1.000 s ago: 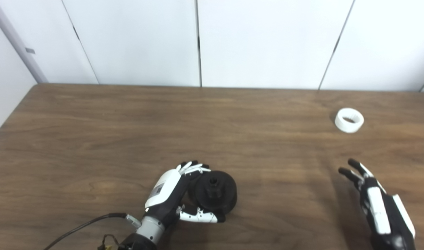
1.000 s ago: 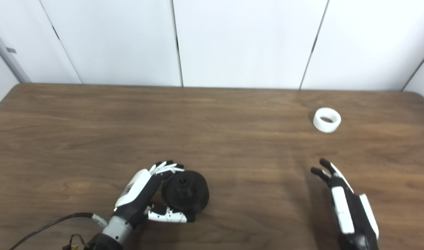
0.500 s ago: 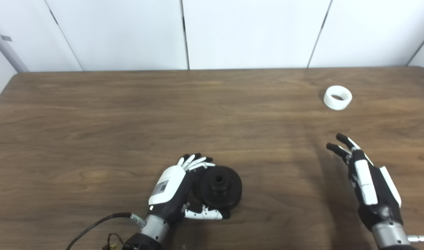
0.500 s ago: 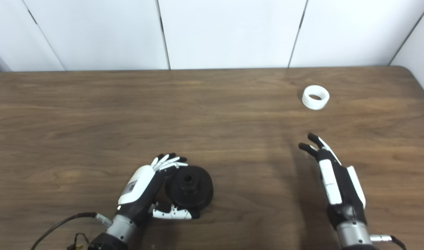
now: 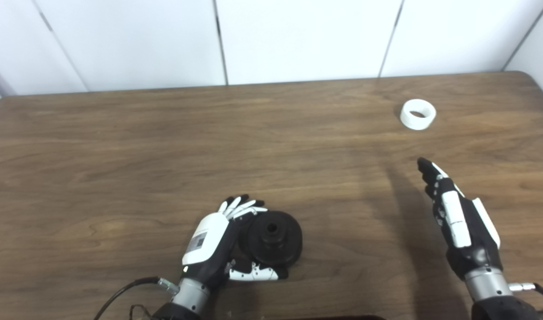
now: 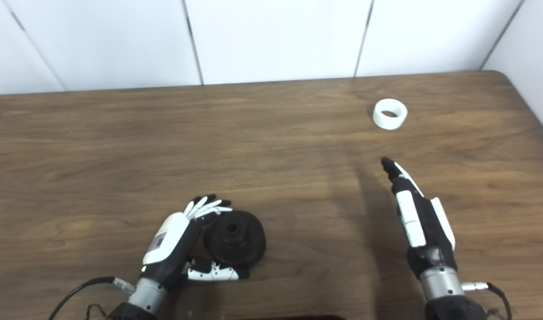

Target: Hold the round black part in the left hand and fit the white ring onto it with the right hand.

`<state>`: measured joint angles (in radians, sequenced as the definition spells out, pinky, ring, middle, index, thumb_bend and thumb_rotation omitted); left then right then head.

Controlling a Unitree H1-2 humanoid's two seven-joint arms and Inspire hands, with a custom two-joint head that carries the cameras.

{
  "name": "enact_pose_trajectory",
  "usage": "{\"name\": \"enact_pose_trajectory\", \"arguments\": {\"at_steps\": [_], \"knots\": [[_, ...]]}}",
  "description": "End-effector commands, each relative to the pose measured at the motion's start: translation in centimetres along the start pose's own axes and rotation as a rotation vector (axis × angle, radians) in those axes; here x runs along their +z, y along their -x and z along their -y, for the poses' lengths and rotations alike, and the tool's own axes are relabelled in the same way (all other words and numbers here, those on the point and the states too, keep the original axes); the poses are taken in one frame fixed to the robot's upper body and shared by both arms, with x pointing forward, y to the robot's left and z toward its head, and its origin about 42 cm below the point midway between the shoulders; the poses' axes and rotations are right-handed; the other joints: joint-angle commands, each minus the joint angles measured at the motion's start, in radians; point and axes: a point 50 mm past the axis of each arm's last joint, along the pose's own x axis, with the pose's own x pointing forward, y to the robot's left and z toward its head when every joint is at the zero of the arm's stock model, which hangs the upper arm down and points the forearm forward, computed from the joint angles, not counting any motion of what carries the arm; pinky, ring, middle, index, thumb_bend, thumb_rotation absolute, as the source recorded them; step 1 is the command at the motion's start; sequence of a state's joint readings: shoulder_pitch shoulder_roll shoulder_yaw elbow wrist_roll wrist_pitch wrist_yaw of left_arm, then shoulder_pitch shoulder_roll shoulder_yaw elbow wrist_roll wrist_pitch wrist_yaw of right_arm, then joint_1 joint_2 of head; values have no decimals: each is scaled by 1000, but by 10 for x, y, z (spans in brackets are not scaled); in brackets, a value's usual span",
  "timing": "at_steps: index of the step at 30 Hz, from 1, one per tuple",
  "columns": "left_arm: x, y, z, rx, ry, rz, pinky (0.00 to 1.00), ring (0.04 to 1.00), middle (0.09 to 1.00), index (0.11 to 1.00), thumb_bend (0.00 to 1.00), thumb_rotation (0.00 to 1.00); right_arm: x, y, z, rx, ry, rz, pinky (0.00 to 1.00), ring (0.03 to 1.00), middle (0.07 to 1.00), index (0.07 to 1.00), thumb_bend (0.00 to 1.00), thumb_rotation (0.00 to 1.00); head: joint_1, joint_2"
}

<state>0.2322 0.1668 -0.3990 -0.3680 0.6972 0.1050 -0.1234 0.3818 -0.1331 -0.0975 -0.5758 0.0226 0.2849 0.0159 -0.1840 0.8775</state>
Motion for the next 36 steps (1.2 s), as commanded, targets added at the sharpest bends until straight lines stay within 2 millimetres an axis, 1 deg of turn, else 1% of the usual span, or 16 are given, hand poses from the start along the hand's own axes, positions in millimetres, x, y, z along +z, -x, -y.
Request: {"name": "enact_pose_trajectory", "arguments": {"at_steps": [1, 4, 7, 13, 16, 23, 24, 30, 36], "knots": [[-1, 2, 0, -17, 15, 3, 1000, 977, 880, 487, 514, 61, 15, -5, -10, -16, -40, 82, 1000, 996, 965, 911, 598, 1000, -15, 0], [-4, 2, -1, -19, 11, 2, 1000, 972, 875, 487, 514, 62, 15, -6, -12, -9, -59, 86, 1000, 1000, 977, 920, 622, 996, -37, -2], [-7, 3, -2, -24, 9, -1, 1000, 973, 876, 487, 514, 62, 15, -6, -15, -6, -75, 86, 1000, 1000, 979, 926, 625, 993, -47, -4], [-14, 2, -3, -29, -1, -1, 1000, 971, 879, 487, 515, 63, 17, -8, -21, -6, -81, 91, 1000, 1000, 982, 938, 660, 973, -57, -3], [-16, 2, -4, -28, -1, 1, 1000, 972, 882, 487, 514, 63, 17, -9, -22, -11, -76, 94, 1000, 997, 978, 937, 659, 980, -59, -2], [-20, 2, -2, -31, -33, 2, 1000, 978, 888, 488, 514, 65, 18, -9, -24, -15, -81, 95, 1000, 1000, 976, 936, 665, 986, -54, 4], [-20, 2, -2, -30, -41, 0, 1000, 979, 890, 488, 514, 65, 18, -9, -24, -16, -80, 94, 1000, 1000, 977, 936, 666, 984, -39, 12], [-24, 2, 2, -23, -84, 9, 1000, 973, 884, 487, 515, 64, 19, -9, -21, -20, -81, 88, 1000, 995, 973, 938, 710, 982, -21, 20], [-28, 3, 7, -29, -114, 2, 1000, 972, 879, 487, 515, 62, 18, -11, -18, -10, -77, 99, 1000, 1000, 978, 943, 700, 980, -15, 23]]}}
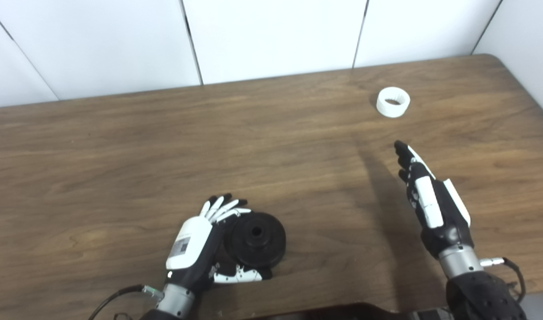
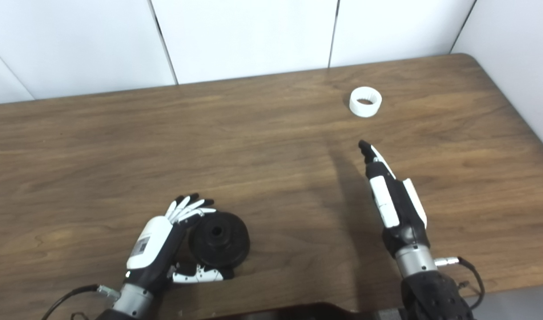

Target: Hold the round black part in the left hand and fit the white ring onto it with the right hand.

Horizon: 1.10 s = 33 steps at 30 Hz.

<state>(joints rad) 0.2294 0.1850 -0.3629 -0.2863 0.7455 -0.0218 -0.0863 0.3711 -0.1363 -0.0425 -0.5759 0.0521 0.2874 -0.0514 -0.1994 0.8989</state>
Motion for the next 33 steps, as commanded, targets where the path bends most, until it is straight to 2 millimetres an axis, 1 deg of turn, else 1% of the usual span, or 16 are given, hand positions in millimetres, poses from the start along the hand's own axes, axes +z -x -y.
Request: {"name": "enact_pose_trajectory", "arguments": {"at_steps": [1, 8, 11, 14, 19, 21, 22, 24, 25, 26, 27, 29, 30, 31, 32, 33], "knots": [[-9, 2, 6, -35, -35, -31, 1000, 973, 879, 487, 515, 62, 16, -8, -7, -3, -29, 93, 1000, 1000, 976, 942, 700, 986, 1, 0], [-11, 2, 10, -32, -54, -23, 1000, 970, 871, 486, 515, 61, 16, -8, -5, -5, -30, 100, 1000, 987, 963, 934, 684, 986, -2, -8], [-12, 4, 11, -38, -44, -28, 1000, 974, 872, 486, 515, 61, 21, -7, -5, -2, -62, 123, 1000, 990, 965, 935, 679, 976, -16, -25], [-13, 7, 13, -46, -29, -34, 1000, 977, 873, 486, 515, 60, 28, -8, -4, 17, -89, 136, 1000, 999, 980, 953, 642, 996, -14, -37], [-13, 12, 14, -56, -26, -48, 1000, 968, 875, 487, 516, 61, 47, -17, 1, 34, -45, 167, 1000, 1000, 983, 965, 617, 1000, -13, -70], [-14, 15, 14, -60, -32, -50, 1000, 967, 875, 487, 515, 62, 57, -28, 4, 30, 27, 190, 1000, 1000, 972, 959, 612, 1000, -11, -88], [-15, 15, 14, -61, -32, -50, 1000, 968, 874, 487, 515, 62, 61, -31, 5, 27, 52, 197, 1000, 1000, 964, 953, 606, 1000, -11, -88], [-16, 17, 15, -63, -31, -51, 1000, 967, 874, 487, 515, 62, 68, -40, 9, 21, 101, 205, 1000, 998, 950, 942, 607, 1000, -9, -111], [-16, 19, 16, -63, -28, -53, 1000, 964, 873, 487, 515, 62, 74, -48, 12, 28, 125, 215, 1000, 997, 947, 937, 619, 999, -10, -125], [-17, 20, 17, -62, -27, -55, 1000, 961, 871, 487, 515, 62, 80, -55, 16, 35, 160, 228, 1000, 999, 956, 940, 635, 994, -12, -138], [-17, 20, 18, -61, -26, -56, 1000, 959, 870, 487, 516, 62, 84, -59, 18, 39, 182, 237, 1000, 1000, 962, 943, 634, 996, -12, -138], [-18, 21, 20, -63, -33, -60, 1000, 959, 870, 487, 515, 63, 92, -71, 24, 43, 259, 261, 1000, 1000, 970, 949, 619, 1000, -10, -157], [-18, 22, 21, -64, -36, -61, 1000, 961, 871, 487, 515, 64, 94, -75, 26, 42, 280, 267, 1000, 998, 968, 948, 604, 986, -10, -157], [-18, 22, 22, -65, -39, -62, 1000, 962, 871, 487, 515, 64, 97, -80, 28, 40, 303, 270, 1000, 997, 968, 947, 599, 981, -11, -173], [-19, 22, 24, -66, -40, -64, 1000, 963, 872, 487, 515, 65, 98, -86, 31, 37, 340, 270, 1000, 992, 966, 945, 593, 956, -11, -184], [-19, 22, 25, -66, -40, -68, 1000, 965, 872, 487, 515, 65, 100, -92, 35, 31, 394, 266, 998, 986, 962, 944, 604, 927, -11, -184]]}}
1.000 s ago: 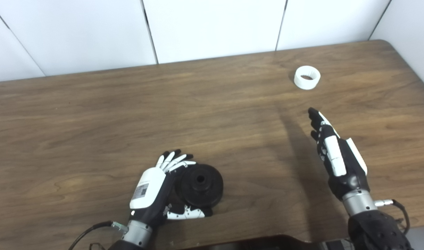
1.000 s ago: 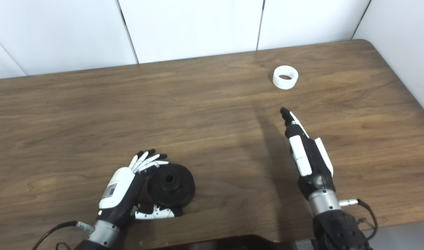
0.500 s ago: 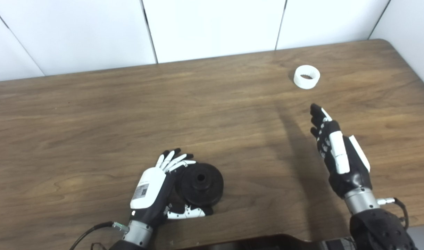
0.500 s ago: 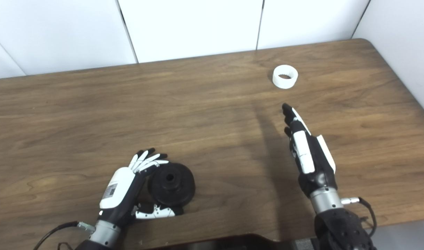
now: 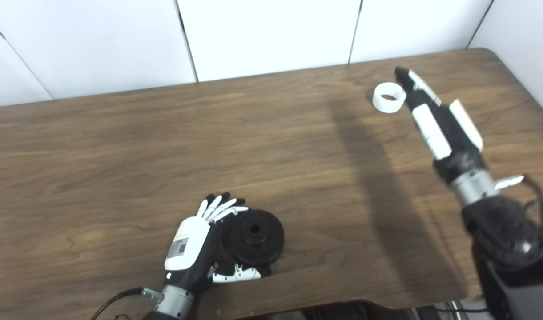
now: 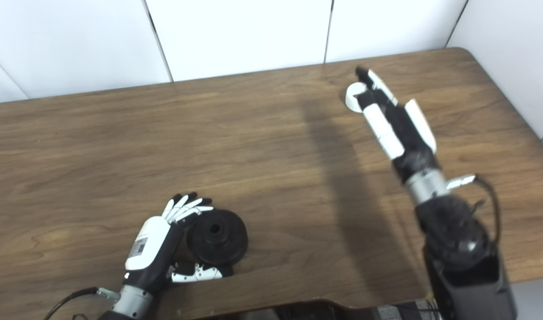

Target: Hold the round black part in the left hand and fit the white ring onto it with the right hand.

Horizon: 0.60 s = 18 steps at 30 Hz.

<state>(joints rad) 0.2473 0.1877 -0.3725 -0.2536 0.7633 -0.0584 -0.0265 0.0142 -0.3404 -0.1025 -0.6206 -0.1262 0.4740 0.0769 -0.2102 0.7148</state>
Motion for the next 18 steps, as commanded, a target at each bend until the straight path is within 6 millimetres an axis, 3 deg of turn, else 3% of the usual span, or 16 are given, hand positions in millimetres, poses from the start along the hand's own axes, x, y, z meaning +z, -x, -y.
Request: {"name": "enact_pose_trajectory", "arguments": {"at_steps": [1, 7, 18], "knots": [[-14, 17, 18, -86, -30, -73, 1000, 966, 871, 487, 515, 65, 6, -16, 9, 0, 106, 30, 968, 969, 952, 939, 615, 898, 0, -6], [-16, 20, 23, -81, -26, -78, 1000, 965, 869, 486, 515, 64, 1, -48, 24, 43, 305, -10, 892, 938, 952, 938, 594, 752, -8, -41], [-26, 25, 30, -76, -9, -80, 1000, 966, 864, 485, 514, 63, -3, -91, 36, 63, 492, -60, 853, 914, 926, 930, 715, 498, -48, -108]]}}
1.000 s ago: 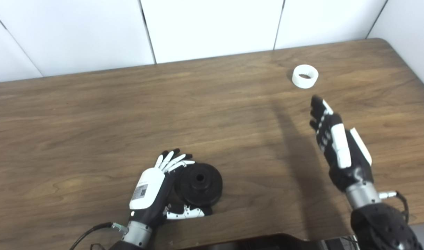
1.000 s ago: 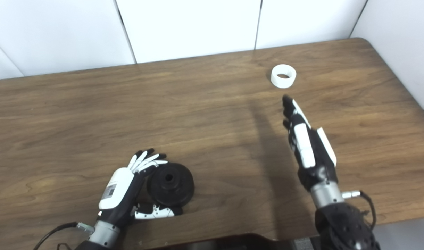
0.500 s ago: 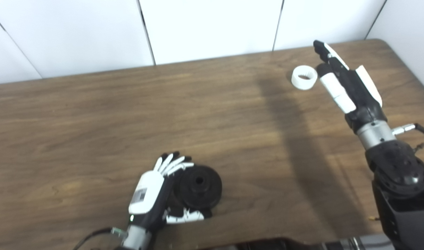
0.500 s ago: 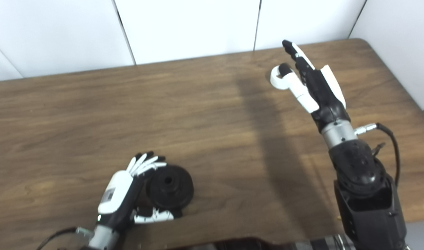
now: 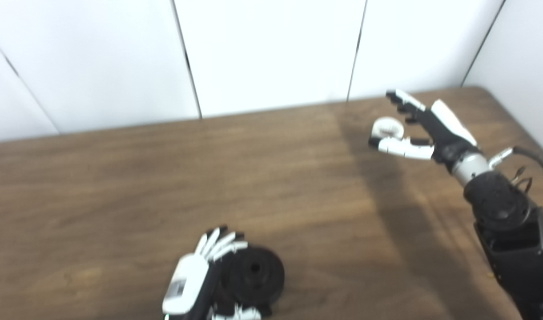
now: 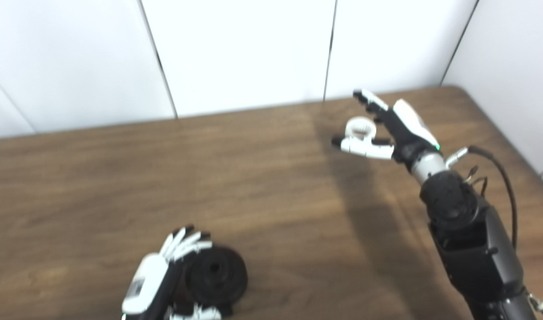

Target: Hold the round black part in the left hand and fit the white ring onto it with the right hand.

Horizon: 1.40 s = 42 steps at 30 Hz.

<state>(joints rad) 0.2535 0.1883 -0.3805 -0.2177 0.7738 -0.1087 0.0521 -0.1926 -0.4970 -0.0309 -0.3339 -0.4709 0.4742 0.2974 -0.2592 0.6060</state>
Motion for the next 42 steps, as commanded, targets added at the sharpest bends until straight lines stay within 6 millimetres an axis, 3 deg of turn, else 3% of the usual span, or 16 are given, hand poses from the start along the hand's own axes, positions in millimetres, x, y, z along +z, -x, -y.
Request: {"name": "enact_pose_trajectory", "arguments": {"at_steps": [1, 6, 18, 25, 32, 38, 42], "knots": [[-24, 24, 23, -120, -7, -105, 1000, 965, 863, 485, 515, 62, 15, -13, 23, -66, 67, 44, 853, 915, 926, 930, 715, 482, -5, -6], [-29, 25, 26, -114, -10, -101, 1000, 963, 863, 484, 515, 61, 12, -28, 28, -78, 126, 25, 888, 952, 958, 931, 722, 405, -19, -38], [-36, 24, 33, -95, -18, -99, 1000, 944, 849, 483, 518, 58, -8, -45, 47, -122, 122, -46, 890, 969, 975, 931, 753, 375, -28, -95], [-38, 23, 35, -85, -19, -95, 1000, 941, 845, 483, 519, 58, -18, -55, 57, -104, 177, -87, 901, 977, 981, 932, 798, 343, -21, -94], [-37, 23, 34, -78, -27, -92, 1000, 936, 840, 482, 519, 57, -18, -75, 64, -29, 287, -146, 807, 957, 986, 931, 891, 331, -12, -92], [-35, 23, 32, -78, -24, -94, 1000, 937, 840, 482, 519, 58, -15, -94, 66, 73, 375, -212, 920, 997, 1000, 926, 963, 330, -10, -88], [-33, 23, 32, -77, -27, -100, 1000, 937, 837, 482, 519, 57, -10, -102, 67, 109, 417, -233, 931, 1000, 1000, 910, 1000, 310, -8, -84]]}}
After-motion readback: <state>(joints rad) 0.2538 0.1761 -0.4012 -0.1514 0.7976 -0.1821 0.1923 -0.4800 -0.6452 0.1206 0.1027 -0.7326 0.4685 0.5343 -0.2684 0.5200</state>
